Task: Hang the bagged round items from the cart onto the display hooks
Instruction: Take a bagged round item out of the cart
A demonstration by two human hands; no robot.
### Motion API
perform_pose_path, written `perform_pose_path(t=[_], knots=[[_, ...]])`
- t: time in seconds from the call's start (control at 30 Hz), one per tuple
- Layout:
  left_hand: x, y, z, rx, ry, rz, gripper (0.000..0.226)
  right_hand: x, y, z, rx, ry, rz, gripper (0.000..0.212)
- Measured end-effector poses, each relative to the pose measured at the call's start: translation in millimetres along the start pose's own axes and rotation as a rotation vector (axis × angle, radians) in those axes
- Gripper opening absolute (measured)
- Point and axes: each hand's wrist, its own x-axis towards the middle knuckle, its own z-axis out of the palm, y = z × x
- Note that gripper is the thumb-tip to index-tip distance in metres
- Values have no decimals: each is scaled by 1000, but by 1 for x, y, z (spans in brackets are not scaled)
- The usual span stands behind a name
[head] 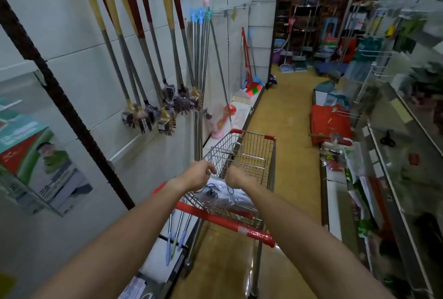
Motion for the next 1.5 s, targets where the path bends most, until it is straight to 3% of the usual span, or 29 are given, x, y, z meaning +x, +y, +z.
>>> perform_pose_path(t=[0.1, 0.23, 0.33, 0.43, 0.53, 0.87, 1.0, 1.2, 1.5], knots=[[6, -4, 7, 37, -29, -22, 37, 1, 2, 7, -10, -51, 62, 16], [7, -5, 13, 77, -75, -50, 34, -1, 2, 14, 89, -69, 73, 31], [8, -9, 18, 92, -84, -69, 34, 2, 5, 17, 167, -30, 139, 8], [10, -10, 22, 93, -70, -68, 32, 8, 4, 14, 276, 59, 181, 28], [13, -7, 21, 72, -41, -84, 32, 17, 6, 8, 362, 147, 164, 22], [31, 8, -9, -75, 161, -94, 34, 5, -11, -47, 435, 260, -146, 20], [34, 16, -33, -151, 239, 11, 45, -7, -26, -74, 410, 296, -272, 12], [30, 36, -70, -263, 338, 105, 15, -25, -53, -113, 511, 287, -357, 11], [2, 42, -123, -365, 521, 147, 4, -55, -95, -152, 645, 290, -517, 24]])
